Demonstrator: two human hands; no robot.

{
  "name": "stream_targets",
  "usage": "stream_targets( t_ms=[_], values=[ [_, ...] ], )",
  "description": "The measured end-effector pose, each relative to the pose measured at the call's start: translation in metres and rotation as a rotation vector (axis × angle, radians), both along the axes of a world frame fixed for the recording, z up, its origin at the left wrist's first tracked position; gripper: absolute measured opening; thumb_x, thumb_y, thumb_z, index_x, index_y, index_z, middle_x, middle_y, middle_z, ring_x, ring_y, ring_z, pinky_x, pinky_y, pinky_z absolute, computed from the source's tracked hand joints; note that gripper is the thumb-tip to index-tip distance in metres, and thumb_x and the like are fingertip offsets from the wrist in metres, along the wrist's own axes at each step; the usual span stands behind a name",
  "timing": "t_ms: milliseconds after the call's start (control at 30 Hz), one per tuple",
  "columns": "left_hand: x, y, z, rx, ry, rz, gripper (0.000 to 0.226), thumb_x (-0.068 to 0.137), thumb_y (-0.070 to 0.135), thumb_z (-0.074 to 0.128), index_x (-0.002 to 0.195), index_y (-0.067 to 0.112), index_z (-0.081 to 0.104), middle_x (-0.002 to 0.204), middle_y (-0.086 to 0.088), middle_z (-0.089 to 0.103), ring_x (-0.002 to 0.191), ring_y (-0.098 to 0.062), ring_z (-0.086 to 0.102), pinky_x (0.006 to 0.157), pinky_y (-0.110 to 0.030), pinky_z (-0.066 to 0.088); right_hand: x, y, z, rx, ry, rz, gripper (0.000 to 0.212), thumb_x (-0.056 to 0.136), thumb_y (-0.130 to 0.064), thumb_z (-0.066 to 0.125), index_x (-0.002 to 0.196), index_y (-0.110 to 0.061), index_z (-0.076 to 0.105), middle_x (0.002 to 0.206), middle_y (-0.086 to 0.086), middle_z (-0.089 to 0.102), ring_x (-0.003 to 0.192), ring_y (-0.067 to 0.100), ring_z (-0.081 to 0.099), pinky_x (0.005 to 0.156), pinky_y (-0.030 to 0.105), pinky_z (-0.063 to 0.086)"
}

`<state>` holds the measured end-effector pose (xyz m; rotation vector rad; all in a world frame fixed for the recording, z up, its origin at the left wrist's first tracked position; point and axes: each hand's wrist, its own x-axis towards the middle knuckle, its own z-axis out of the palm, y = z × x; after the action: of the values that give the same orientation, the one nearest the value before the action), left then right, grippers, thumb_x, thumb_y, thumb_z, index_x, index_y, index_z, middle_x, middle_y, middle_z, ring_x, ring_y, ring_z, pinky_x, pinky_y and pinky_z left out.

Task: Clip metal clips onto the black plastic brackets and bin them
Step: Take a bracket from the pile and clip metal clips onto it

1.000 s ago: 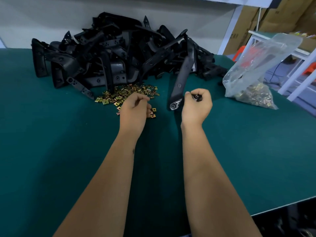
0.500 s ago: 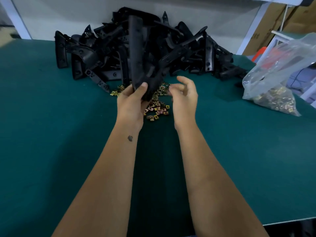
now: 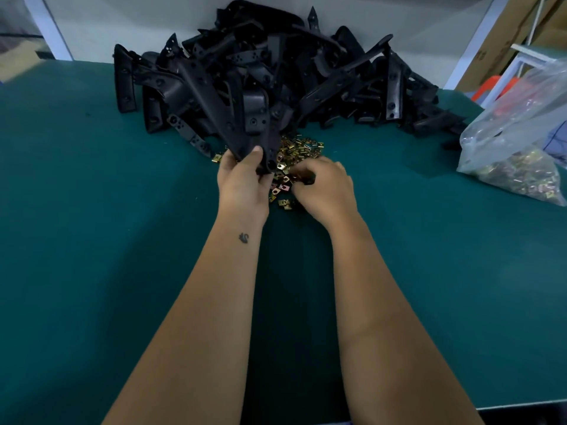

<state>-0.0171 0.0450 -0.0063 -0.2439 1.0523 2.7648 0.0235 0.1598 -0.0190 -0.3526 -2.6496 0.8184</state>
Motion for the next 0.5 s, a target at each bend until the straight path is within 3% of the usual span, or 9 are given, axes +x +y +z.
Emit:
stream_targets(
  t_ms=[100,267,500],
  values=[
    [0.004,0.007,0.0,-0.065,0.026,-0.044,0.019,0.098,-0.002,0.052,0.112,0.009,0.056,0.115,-0.01,0.065,0.1,-0.02,0.064,0.079,-0.028,0.057,0.004,0.004,0.002,-0.117,0.045,0.027,0.024,0.086,-0.01,0.061,0.099,-0.025,0.073,0.096,-0.013,0.06,0.105,0.017,0.057,0.093,0.037,0.048],
    [0.003,0.007,-0.002,-0.071,0.016,-0.046,0.017,0.099,-0.001,0.053,0.111,0.01,0.055,0.12,-0.011,0.064,0.103,-0.021,0.063,0.077,-0.028,0.056,0.007,0.006,0.007,-0.41,0.229,-0.031,0.024,0.088,-0.006,0.066,0.093,-0.028,0.072,0.085,-0.019,0.066,0.083,-0.007,0.062,0.071,0.007,0.047],
    [0.0,0.005,-0.004,0.033,0.003,-0.087,0.012,0.1,0.0,0.051,0.099,0.01,0.057,0.108,-0.009,0.066,0.095,-0.019,0.065,0.07,-0.025,0.057,0.008,0.003,0.011,-0.807,0.369,-0.034,0.021,0.083,-0.001,0.074,0.088,-0.022,0.072,0.08,-0.007,0.072,0.075,-0.002,0.067,0.069,0.012,0.05]
  ],
)
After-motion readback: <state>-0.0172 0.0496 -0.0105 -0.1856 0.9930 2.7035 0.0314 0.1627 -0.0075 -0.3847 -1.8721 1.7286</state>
